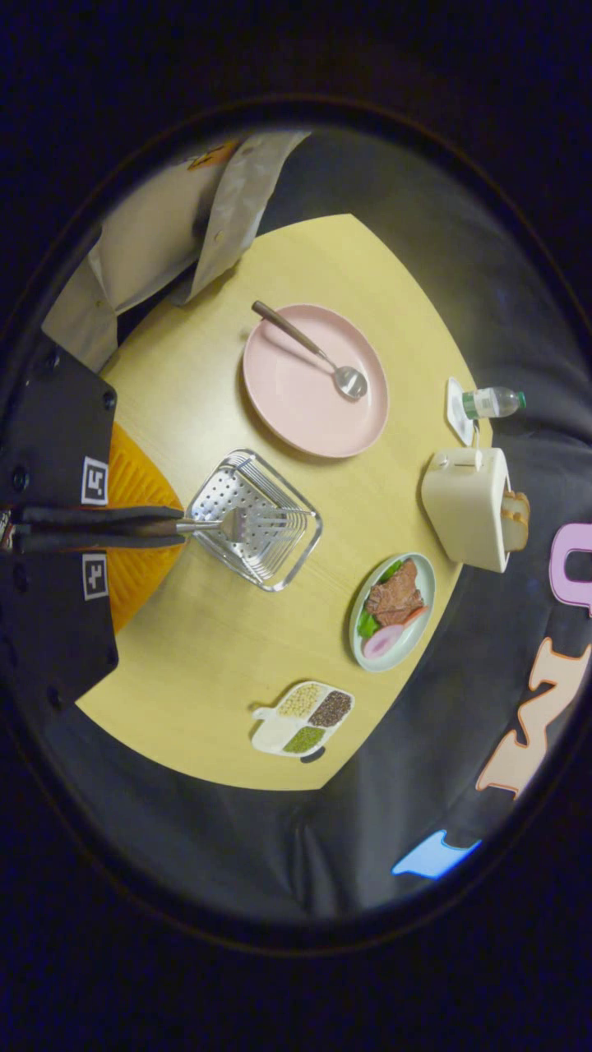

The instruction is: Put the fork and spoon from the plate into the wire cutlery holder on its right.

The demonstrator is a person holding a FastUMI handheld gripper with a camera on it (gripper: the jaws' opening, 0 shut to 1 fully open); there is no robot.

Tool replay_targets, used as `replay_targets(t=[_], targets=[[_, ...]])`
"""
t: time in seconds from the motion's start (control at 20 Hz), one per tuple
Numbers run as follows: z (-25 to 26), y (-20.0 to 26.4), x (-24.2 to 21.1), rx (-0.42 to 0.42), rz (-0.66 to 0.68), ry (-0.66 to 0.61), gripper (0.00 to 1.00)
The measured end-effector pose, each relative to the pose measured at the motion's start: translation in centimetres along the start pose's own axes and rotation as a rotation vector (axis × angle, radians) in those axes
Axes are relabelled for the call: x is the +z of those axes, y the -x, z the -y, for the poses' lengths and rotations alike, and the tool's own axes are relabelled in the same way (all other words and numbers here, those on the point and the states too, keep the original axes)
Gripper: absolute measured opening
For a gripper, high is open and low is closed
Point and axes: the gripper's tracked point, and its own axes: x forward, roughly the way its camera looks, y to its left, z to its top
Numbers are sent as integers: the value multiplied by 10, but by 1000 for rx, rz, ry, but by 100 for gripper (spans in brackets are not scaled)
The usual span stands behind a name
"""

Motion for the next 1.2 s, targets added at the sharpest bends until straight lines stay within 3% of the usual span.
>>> replay_targets(t=[1.0, 1.2], targets=[[-6, -16, 16, 55, -222, -2, 8], [-5, -15, 22, 47, -210, -23, 15]])
